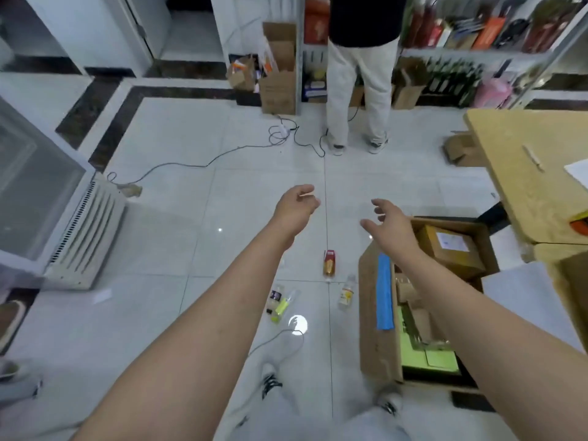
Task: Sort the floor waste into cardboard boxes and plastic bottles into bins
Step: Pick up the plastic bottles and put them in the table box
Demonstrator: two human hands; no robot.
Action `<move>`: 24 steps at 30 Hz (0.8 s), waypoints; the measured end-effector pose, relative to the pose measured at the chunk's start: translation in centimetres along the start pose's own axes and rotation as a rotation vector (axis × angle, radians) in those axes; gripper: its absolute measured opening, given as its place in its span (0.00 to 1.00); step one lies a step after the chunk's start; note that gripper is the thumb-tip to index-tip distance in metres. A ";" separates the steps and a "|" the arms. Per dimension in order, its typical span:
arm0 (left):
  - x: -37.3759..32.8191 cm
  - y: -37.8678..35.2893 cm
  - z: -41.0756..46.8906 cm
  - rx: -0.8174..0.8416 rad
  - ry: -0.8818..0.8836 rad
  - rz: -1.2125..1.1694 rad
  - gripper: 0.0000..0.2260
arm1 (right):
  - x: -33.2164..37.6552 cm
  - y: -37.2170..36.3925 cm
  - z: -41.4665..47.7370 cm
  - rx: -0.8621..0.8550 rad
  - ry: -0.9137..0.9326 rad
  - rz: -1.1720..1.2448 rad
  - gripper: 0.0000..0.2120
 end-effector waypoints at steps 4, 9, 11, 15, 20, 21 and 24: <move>3.5 4.3 1.3 -0.017 0.079 -0.010 0.18 | 0.6 -4.4 -1.5 0.046 -0.073 -0.044 0.27; 6.2 4.2 2.8 0.014 0.127 -0.077 0.17 | 0.0 -5.8 -1.2 0.053 -0.129 -0.100 0.27; 7.0 3.5 3.5 0.018 0.146 -0.078 0.18 | -0.5 -5.9 -0.4 0.063 -0.144 -0.108 0.26; 9.5 1.5 4.9 0.025 0.216 -0.047 0.18 | -3.3 -7.0 0.9 0.106 -0.205 -0.081 0.26; 15.2 -1.0 6.7 -0.048 0.329 -0.001 0.18 | -10.3 -11.7 1.6 0.242 -0.311 -0.045 0.29; 16.7 -1.6 7.2 -0.064 0.343 0.023 0.17 | -12.0 -12.8 1.9 0.258 -0.341 -0.030 0.30; 22.6 -3.7 9.4 -0.056 0.407 0.055 0.15 | -17.2 -17.0 3.9 0.287 -0.430 -0.039 0.30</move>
Point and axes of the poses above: each hand's wrist, its own z-axis towards the middle knuckle, its own y-axis out of the back of the hand, x = y × z, the point moved 2 cm from there along z, towards the middle knuckle
